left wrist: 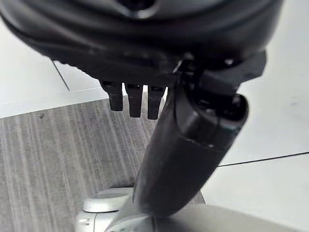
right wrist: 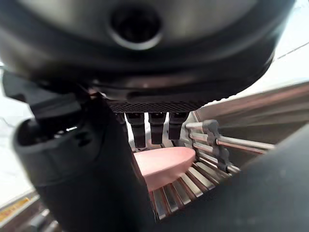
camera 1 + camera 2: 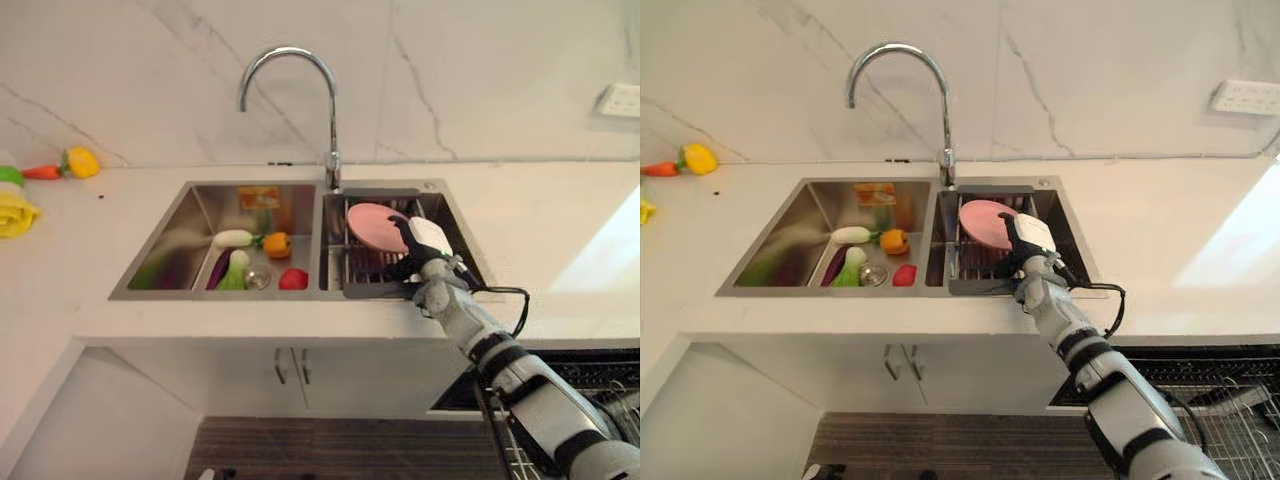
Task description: Place the dishes in the dishwasher.
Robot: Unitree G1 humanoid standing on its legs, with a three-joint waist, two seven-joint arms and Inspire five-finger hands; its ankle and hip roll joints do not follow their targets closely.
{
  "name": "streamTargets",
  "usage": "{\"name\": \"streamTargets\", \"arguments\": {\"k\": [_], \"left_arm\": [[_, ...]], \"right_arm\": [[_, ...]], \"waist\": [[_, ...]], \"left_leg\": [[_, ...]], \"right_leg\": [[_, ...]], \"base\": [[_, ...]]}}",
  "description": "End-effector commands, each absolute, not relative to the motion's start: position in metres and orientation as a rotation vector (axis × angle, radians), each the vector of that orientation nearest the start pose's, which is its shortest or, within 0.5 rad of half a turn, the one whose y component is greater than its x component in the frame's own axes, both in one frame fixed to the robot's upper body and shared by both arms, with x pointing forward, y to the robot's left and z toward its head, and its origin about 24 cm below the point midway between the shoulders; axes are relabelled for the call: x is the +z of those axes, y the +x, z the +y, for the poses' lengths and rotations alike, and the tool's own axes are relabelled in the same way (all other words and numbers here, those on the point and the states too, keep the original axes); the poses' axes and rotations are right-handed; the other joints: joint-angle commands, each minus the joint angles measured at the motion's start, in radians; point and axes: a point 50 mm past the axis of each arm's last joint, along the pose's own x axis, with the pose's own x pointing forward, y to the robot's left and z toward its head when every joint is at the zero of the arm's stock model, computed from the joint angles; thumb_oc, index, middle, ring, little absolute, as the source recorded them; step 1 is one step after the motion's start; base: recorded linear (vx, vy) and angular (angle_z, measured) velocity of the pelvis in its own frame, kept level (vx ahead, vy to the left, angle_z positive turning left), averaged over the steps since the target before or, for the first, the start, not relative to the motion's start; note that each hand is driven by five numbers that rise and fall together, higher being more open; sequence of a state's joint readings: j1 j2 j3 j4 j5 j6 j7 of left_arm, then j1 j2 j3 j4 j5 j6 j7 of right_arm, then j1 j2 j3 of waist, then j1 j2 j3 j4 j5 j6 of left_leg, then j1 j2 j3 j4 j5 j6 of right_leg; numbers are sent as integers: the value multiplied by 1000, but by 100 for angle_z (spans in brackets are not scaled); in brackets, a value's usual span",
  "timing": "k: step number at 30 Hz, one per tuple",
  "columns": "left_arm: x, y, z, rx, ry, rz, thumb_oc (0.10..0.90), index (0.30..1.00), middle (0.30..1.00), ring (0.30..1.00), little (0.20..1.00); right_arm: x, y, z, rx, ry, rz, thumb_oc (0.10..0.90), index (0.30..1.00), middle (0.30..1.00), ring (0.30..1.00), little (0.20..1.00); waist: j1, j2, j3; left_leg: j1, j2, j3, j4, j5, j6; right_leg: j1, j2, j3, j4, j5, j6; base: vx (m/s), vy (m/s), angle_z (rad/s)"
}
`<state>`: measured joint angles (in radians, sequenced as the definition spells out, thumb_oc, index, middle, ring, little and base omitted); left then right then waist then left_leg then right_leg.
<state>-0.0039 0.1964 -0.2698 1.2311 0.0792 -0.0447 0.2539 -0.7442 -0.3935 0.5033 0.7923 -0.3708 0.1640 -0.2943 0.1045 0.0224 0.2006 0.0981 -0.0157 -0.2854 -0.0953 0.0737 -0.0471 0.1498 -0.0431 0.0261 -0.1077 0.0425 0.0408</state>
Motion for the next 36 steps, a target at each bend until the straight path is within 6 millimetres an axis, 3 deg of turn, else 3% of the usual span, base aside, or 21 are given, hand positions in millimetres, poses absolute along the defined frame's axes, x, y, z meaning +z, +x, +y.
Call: {"name": "streamTargets", "arguments": {"k": [1,3,5,11,12,23,29,36], "left_arm": [[-162,110,198,-42,594,1093,800,900,900,900,900],[-162,110,200,-41,612,1082,800,900,900,900,900],[-166,89,209,-7,570,1163,800,900,900,900,900],[-161,97,216,-13,614,1093,800,900,900,900,900],[-158,107,214,-19,627,1047,800,900,900,900,900],[-158,107,214,-15,675,1038,800,900,900,900,900],[-158,109,216,-12,687,1033,800,900,900,900,900],[-155,118,216,4,684,1013,800,900,900,900,900]], "right_arm": [[174,401,-157,-209,-1153,-287,800,900,900,900,900],[177,404,-167,-253,-1165,-270,800,900,900,900,900],[183,405,-176,-280,-1159,-269,800,900,900,900,900],[213,411,-200,-404,-1281,-285,800,900,900,900,900],[232,410,-218,-514,-1396,-325,400,300,300,300,300],[268,399,-253,-725,-1589,-410,400,300,300,300,300],[296,388,-253,-800,-1585,-559,400,300,300,300,300],[329,361,-242,-835,-1398,-823,400,300,300,300,300]], "waist": [[19,-27,-11],[30,-26,-7],[47,-25,0],[78,1,18],[90,13,25],[108,19,8],[96,15,1],[68,5,-3]], "left_leg": [[8,-37,-18,8,-31,-7],[-2,-40,-24,8,-25,-10],[-10,-43,-36,8,-31,-11],[-75,-57,-70,8,-4,-16],[-108,-68,-83,8,11,-17],[-114,-82,-95,8,9,-18],[-99,-74,-79,8,3,-19],[-85,-66,-61,8,-3,-16]], "right_leg": [[7,-54,14,37,-31,62],[3,-55,6,36,-30,62],[3,-56,-10,33,-37,61],[-42,-62,-51,32,-24,67],[-65,-60,-66,29,-20,70],[-52,-70,-85,20,-34,76],[-40,-69,-78,20,-38,76],[-29,-71,-70,20,-39,75]], "base": [[-28,11,15],[-16,5,2],[-25,-9,6],[-67,21,18],[-61,26,21],[25,12,18],[15,-4,11],[-12,-7,-9]]}}
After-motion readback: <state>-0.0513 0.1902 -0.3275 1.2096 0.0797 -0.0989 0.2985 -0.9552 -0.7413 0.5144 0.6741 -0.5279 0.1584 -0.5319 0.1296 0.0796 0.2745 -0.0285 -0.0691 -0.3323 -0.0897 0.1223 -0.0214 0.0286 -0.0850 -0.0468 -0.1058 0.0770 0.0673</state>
